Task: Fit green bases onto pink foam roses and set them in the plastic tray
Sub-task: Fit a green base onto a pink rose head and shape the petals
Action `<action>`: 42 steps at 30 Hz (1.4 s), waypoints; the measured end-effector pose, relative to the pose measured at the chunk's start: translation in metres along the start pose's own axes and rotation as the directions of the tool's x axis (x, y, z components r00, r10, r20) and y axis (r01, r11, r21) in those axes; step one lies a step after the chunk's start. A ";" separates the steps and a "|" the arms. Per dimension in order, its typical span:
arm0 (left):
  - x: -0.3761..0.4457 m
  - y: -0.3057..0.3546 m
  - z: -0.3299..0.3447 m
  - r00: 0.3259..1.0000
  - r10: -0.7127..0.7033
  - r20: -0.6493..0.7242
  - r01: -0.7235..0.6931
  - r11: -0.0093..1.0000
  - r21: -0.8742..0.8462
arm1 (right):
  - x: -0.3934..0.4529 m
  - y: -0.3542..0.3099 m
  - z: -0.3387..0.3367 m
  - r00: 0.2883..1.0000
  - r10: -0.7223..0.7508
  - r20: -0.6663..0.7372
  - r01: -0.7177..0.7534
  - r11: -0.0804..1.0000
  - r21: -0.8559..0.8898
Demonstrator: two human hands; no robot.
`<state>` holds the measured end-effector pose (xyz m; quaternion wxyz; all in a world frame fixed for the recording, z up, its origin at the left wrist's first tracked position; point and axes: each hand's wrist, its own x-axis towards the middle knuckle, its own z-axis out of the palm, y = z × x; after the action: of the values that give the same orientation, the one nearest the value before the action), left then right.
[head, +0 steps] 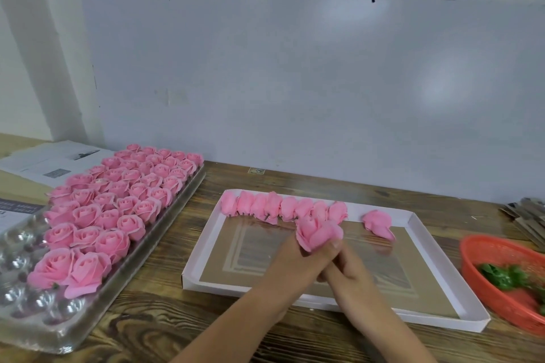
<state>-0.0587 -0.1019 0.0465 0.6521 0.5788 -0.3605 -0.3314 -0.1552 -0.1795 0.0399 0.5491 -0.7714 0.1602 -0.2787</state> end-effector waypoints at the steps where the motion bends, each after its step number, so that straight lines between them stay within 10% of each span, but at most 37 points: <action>1: -0.001 -0.001 -0.002 1.000 0.011 -0.014 -0.012 1.000 -0.014 | -0.001 0.000 0.001 1.000 -0.023 0.005 0.023 0.999 -0.022; 10: -0.009 0.000 -0.012 0.995 0.101 0.023 -0.100 0.994 -0.050 | -0.010 -0.008 0.008 0.985 -0.117 0.125 0.126 0.989 -0.072; 13: -0.011 -0.001 -0.010 0.996 0.094 0.003 -0.093 0.993 -0.073 | 0.002 -0.009 0.013 0.981 0.084 0.175 -0.081 0.996 -0.022; 16: -0.010 -0.002 -0.012 0.996 0.089 0.001 -0.088 0.992 -0.085 | -0.005 -0.012 0.014 0.903 0.269 0.335 -0.353 0.909 0.223; 21: -0.011 -0.003 -0.012 0.999 0.049 0.006 -0.048 0.990 -0.135 | -0.003 -0.009 0.009 0.952 0.199 0.234 -0.302 0.744 0.596; 29: -0.014 0.002 -0.009 0.997 0.072 0.011 -0.070 0.990 -0.120 | -0.001 -0.010 0.012 0.947 0.204 0.248 -0.316 0.720 0.617; 42: -0.020 0.008 -0.010 0.999 0.017 0.035 -0.013 0.995 -0.099 | -0.002 -0.010 0.008 0.844 0.307 0.441 -0.534 0.389 0.751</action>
<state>-0.0610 -0.0789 0.0522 0.6759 0.5371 -0.3596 -0.3542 -0.1527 -0.1689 0.0469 0.9211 -0.3589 0.1284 -0.0795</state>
